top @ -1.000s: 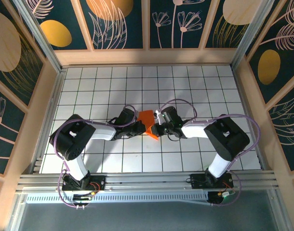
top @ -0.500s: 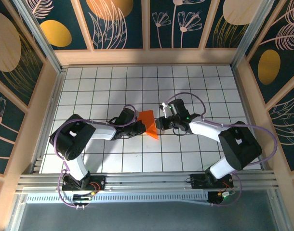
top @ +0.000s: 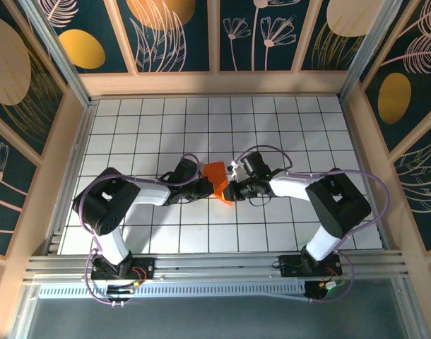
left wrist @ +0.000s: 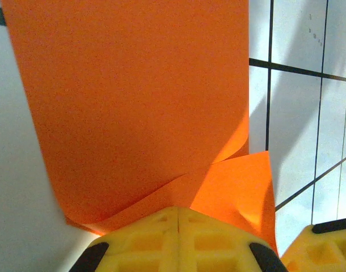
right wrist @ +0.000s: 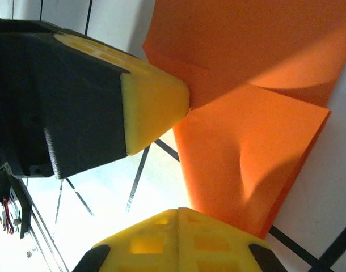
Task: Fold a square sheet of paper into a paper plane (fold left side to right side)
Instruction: Third fold the triangle at the center of the table.
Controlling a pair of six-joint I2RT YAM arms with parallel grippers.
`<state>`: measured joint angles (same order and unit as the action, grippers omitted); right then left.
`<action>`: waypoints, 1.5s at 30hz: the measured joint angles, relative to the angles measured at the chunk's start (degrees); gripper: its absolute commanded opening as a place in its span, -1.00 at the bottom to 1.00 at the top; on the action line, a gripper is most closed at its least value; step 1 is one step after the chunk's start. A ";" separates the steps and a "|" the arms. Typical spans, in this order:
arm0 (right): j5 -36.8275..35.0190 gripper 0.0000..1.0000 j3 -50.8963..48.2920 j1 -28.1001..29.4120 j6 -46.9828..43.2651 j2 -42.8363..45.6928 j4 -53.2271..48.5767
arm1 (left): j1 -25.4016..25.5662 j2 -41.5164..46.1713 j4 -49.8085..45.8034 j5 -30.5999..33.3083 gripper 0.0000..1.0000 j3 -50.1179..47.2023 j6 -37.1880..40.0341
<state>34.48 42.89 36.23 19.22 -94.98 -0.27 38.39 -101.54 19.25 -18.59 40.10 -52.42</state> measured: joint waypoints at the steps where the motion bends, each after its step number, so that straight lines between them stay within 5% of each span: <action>1: 0.13 -1.00 -0.22 0.00 0.24 -0.13 0.26 | 0.00 0.00 0.00 0.00 -1.00 0.00 0.00; 45: -1.49 -1.00 -4.07 1.01 0.85 0.11 -0.13 | 0.00 -0.11 -1.09 0.00 -1.00 0.66 0.02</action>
<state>32.99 38.83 37.23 20.08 -94.87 -0.40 38.39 -101.65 18.15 -18.59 40.75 -52.40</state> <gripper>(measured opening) 0.051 0.048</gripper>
